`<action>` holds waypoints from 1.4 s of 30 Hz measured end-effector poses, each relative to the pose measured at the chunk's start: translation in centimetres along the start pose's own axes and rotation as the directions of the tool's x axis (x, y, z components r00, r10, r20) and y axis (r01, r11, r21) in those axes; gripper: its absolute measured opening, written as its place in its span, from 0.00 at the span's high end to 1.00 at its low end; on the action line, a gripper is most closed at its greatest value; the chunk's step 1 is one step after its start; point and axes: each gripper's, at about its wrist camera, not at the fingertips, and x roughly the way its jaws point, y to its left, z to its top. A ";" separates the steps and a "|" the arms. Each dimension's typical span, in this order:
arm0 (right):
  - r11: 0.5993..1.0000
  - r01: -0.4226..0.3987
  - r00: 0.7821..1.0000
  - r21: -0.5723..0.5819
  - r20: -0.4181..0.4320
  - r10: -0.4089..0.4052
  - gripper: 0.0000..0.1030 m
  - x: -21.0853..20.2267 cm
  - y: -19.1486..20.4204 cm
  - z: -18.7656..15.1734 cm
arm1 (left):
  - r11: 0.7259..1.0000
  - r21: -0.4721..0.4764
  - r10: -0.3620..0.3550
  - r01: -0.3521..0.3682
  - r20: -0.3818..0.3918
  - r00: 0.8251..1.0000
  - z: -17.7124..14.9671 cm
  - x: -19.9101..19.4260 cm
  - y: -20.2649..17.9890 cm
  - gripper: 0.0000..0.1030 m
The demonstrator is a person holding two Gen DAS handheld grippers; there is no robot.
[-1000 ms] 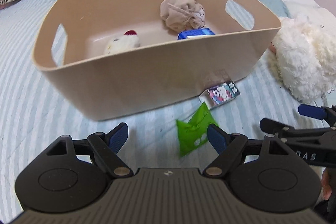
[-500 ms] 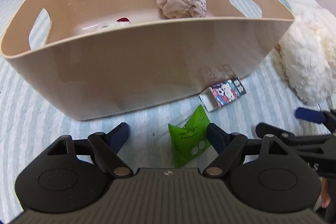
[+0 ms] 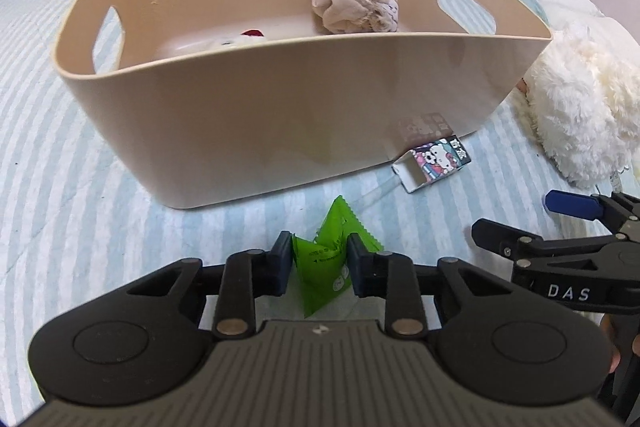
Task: Organize objects
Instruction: 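Grasp the green snack packet with the left gripper while the right grasps the printed box, then carry the green packet and printed box into the basket and release them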
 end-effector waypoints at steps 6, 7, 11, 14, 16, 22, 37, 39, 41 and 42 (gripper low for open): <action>0.999 -0.042 0.999 -0.018 0.010 0.042 0.05 0.7 1.6 1.2 | 0.998 -0.022 0.059 -0.059 0.024 0.998 0.3 -0.5 2.0 0.72; 0.998 -0.051 0.999 -0.021 0.010 0.051 0.05 1.0 2.0 1.5 | 0.998 -0.036 0.052 -0.052 0.019 0.998 0.4 -0.5 2.4 0.72; 0.996 -0.079 0.997 -0.033 0.017 0.079 0.11 2.0 3.4 2.6 | 0.998 -0.044 0.053 -0.052 0.015 0.998 0.2 -0.5 3.2 0.72; 0.995 -0.091 0.996 -0.043 0.017 0.092 0.22 2.8 4.3 3.2 | 0.998 -0.044 0.054 -0.053 0.018 0.998 0.1 -0.4 3.1 0.72; 0.994 -0.099 0.995 -0.048 0.016 0.100 0.32 3.0 4.7 3.3 | 0.998 -0.038 0.052 -0.051 0.020 0.998 0.1 -0.5 3.0 0.73; 0.994 -0.086 0.996 -0.068 0.027 0.088 0.52 2.3 4.9 2.6 | 0.999 -0.029 0.045 -0.044 0.025 0.999 -0.6 -1.2 2.9 0.73; 0.995 -0.094 0.990 -0.012 0.101 0.095 0.54 -4.0 2.4 0.6 | 1.000 -0.024 -0.007 0.009 0.085 0.996 -1.7 -6.2 2.4 0.75; 0.995 -0.099 0.988 -0.010 0.120 0.099 0.54 -5.0 2.3 0.7 | 1.000 -0.024 -0.012 0.015 0.095 0.995 -1.7 -7.1 2.4 0.75; 0.995 -0.102 0.985 -0.011 0.142 0.103 0.54 -5.9 2.2 1.0 | 1.000 -0.020 -0.015 0.017 0.111 0.994 -1.5 -8.1 2.2 0.75; 0.994 -0.105 0.982 -0.012 0.155 0.105 0.54 -6.3 2.3 1.2 | 1.000 -0.015 -0.013 0.015 0.121 0.993 -1.4 -8.6 2.1 0.75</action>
